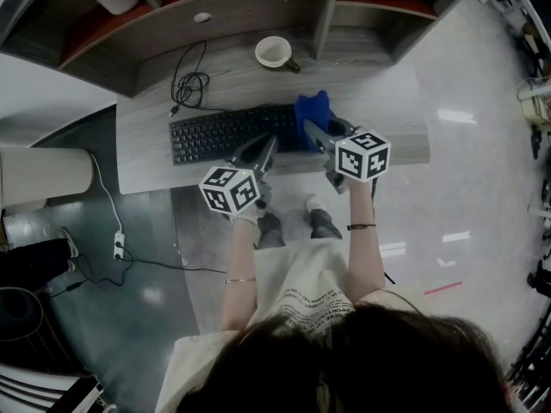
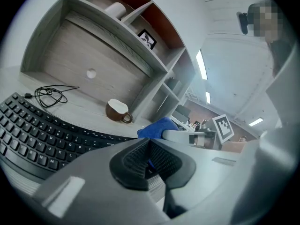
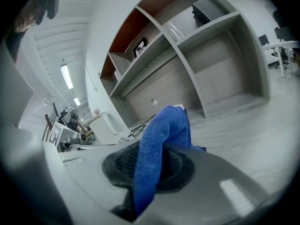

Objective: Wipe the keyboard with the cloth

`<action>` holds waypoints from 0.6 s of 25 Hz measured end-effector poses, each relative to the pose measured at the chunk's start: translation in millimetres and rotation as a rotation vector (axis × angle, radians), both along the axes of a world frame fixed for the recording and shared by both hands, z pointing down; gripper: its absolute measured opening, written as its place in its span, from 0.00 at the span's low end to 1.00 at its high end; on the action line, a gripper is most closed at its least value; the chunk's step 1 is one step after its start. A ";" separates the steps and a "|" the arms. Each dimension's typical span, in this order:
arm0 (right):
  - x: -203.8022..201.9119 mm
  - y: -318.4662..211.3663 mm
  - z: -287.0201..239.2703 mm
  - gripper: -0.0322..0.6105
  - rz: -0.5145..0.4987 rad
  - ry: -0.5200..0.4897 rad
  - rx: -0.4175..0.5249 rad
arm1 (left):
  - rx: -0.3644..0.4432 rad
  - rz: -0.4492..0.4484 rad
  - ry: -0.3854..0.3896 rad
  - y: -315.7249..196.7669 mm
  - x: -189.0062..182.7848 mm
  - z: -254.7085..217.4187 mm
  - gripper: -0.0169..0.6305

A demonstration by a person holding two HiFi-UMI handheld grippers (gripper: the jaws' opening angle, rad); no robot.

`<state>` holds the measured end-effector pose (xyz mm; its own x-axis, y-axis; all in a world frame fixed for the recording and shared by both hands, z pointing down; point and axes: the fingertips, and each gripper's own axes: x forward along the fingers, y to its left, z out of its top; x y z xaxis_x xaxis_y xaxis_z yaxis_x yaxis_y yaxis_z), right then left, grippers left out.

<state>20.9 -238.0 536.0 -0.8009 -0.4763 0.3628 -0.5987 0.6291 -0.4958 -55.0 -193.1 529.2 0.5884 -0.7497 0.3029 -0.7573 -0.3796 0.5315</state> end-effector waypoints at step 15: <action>-23.9 6.2 1.8 0.13 0.012 -0.007 -0.005 | -0.004 0.005 0.003 5.3 -24.9 1.4 0.01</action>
<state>-3.0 -231.8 537.8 -0.7979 -0.4839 0.3595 -0.6025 0.6195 -0.5032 -79.9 -187.8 530.6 0.5927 -0.7457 0.3043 -0.7540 -0.3810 0.5351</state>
